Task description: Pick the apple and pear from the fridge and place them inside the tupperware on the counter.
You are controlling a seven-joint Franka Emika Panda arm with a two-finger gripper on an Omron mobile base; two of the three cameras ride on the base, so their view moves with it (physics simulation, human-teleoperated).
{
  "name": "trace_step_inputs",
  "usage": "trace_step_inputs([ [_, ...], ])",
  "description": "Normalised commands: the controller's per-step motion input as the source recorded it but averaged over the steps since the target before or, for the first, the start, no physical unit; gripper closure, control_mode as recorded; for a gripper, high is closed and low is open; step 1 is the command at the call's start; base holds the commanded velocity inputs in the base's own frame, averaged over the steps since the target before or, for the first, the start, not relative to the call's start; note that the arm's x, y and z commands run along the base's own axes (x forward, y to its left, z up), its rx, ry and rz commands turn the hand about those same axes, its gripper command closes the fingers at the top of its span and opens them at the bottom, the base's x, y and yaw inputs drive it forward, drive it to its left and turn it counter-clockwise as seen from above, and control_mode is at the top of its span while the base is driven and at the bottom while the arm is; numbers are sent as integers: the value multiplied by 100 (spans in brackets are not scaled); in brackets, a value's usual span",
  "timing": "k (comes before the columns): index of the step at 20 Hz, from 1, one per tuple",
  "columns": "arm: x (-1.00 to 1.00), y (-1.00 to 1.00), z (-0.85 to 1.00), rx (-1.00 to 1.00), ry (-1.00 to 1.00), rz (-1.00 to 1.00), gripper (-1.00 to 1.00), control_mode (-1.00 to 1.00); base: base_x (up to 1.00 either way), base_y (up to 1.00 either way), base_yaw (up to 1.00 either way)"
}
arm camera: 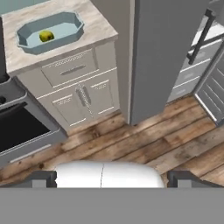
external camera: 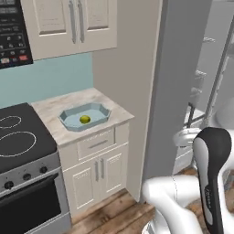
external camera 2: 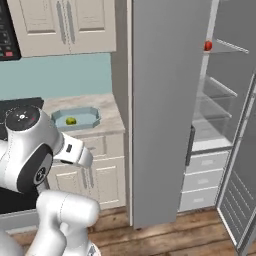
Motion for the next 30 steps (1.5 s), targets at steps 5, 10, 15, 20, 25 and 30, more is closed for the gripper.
trace_step_inputs([
  [5, 0, 0, 0, 0, 0, 0, -100, 100, 20, -52, -24],
  [10, 0, 0, 0, 0, 0, 0, -100, 100, 55, -34, 4],
  [15, 0, 0, 0, 0, 0, 0, -100, 100, 47, -56, 20],
  [20, 0, 0, 0, 0, 0, 0, -100, 100, 59, -60, 23],
  [25, 0, 0, 0, 0, 0, 0, -100, 100, 65, -42, 9],
  [30, 0, 0, 0, 0, 0, 0, -100, 100, 64, -27, 8],
])
